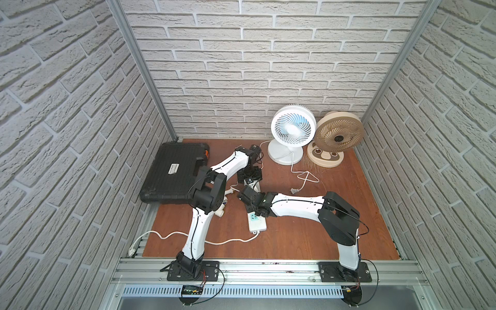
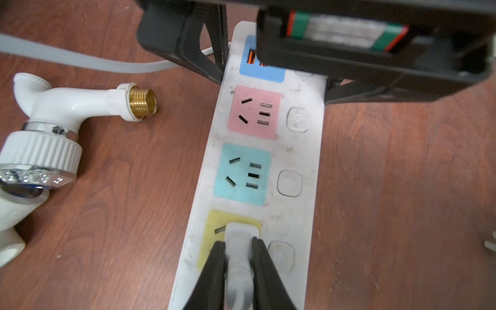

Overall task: Unplug the desk fan from the power strip
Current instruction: Remove the plug from the socket.

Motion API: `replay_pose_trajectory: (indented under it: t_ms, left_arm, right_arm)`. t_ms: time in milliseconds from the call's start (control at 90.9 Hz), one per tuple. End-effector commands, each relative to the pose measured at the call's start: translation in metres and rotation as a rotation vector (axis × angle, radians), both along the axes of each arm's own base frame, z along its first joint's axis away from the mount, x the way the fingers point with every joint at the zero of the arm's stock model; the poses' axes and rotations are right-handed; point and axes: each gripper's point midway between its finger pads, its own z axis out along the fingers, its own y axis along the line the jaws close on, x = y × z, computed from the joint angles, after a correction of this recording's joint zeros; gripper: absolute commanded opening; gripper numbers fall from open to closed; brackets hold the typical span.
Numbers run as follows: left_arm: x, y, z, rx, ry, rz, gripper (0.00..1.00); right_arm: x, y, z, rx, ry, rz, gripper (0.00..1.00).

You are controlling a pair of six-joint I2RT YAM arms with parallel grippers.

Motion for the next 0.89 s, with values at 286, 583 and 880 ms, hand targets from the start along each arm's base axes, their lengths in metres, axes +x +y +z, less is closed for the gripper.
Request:
replay_pose_trajectory:
  t_ms: [286, 583, 880]
  left_arm:
    - [-0.071, 0.022, -0.063, 0.108, 0.334, 0.015, 0.00]
    - [-0.071, 0.023, -0.060, 0.112, 0.330, 0.016, 0.00]
    - [-0.071, 0.021, -0.062, 0.110, 0.329, 0.012, 0.00]
  right_arm:
    - [0.013, -0.007, 0.030, 0.100, -0.057, -0.050, 0.03]
    - [0.015, -0.023, 0.022, 0.168, -0.017, -0.105, 0.03]
    - [0.015, -0.022, 0.024, 0.159, -0.021, -0.095, 0.03]
